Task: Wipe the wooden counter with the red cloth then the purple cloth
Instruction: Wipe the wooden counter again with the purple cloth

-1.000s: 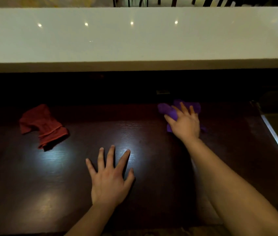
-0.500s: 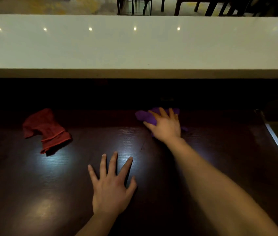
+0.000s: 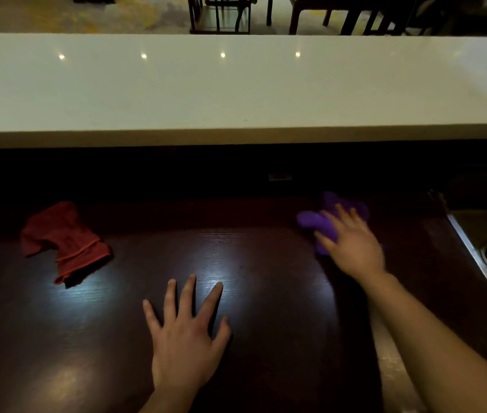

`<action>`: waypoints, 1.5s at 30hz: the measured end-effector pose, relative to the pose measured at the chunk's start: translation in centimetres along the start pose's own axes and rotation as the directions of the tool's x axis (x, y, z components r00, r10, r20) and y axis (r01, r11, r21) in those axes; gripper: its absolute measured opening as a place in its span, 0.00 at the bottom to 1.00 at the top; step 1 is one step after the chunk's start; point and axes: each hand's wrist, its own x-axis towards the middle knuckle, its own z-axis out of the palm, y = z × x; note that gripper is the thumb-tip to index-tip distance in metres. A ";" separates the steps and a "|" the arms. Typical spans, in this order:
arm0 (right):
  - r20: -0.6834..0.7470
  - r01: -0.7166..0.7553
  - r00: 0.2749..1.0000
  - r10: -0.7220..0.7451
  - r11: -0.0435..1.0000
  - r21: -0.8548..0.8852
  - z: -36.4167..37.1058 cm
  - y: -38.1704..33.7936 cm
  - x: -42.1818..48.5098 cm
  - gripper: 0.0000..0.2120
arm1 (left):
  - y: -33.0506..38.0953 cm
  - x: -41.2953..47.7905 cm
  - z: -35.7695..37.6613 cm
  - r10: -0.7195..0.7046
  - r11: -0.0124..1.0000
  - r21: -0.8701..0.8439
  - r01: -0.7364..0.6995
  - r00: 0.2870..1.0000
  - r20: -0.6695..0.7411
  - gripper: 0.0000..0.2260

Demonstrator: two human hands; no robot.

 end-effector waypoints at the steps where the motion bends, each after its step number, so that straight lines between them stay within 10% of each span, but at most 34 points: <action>1: -0.007 -0.116 0.993 0.116 0.993 0.017 -0.5 2.1 0.1 0.29 | 0.0 0.0 -0.1 0.003 1.000 -0.001 -0.003 1.000 0.004 0.26; 5: -0.014 -0.329 0.944 0.330 0.944 0.028 -0.8 1.0 -0.8 0.30 | 0.1 0.1 -0.2 -0.006 1.000 -0.008 0.006 1.000 0.003 0.26; 11: 0.052 0.243 0.969 -0.242 0.970 -0.009 0.5 -0.9 -8.3 0.30 | 0.1 0.2 0.1 0.000 1.000 -0.019 0.000 1.000 -0.011 0.27; 16: 0.008 -0.306 0.951 0.309 0.945 -0.115 -1.5 10.0 -3.0 0.28 | -0.1 0.3 0.3 0.002 1.000 -0.027 -0.002 0.999 -0.032 0.27; 21: 0.025 -0.546 0.838 0.546 0.837 0.030 -1.9 8.6 1.9 0.34 | 0.3 0.2 -0.2 -0.006 1.000 -0.020 0.005 1.000 -0.020 0.27; 25: -0.015 -0.169 0.986 0.168 0.984 -0.050 -0.8 1.7 -0.1 0.31 | 0.6 0.0 -0.6 0.003 1.000 -0.003 -0.003 1.000 -0.003 0.27; 29: 0.079 0.268 0.961 -0.267 0.963 -0.008 0.6 0.2 -6.0 0.31 | 0.4 0.0 -0.6 -0.004 1.000 0.001 0.004 1.000 -0.004 0.27; 35: 0.108 -0.246 0.960 0.259 0.961 -0.123 -1.9 10.6 -0.6 0.29 | 0.5 0.1 -0.6 -0.001 1.000 0.015 0.001 1.000 -0.002 0.27; 45: 0.072 0.340 0.937 -0.342 0.940 0.038 1.5 -6.6 -9.0 0.31 | 0.5 -0.1 -1.0 -0.003 1.000 -0.001 0.003 1.000 -0.010 0.27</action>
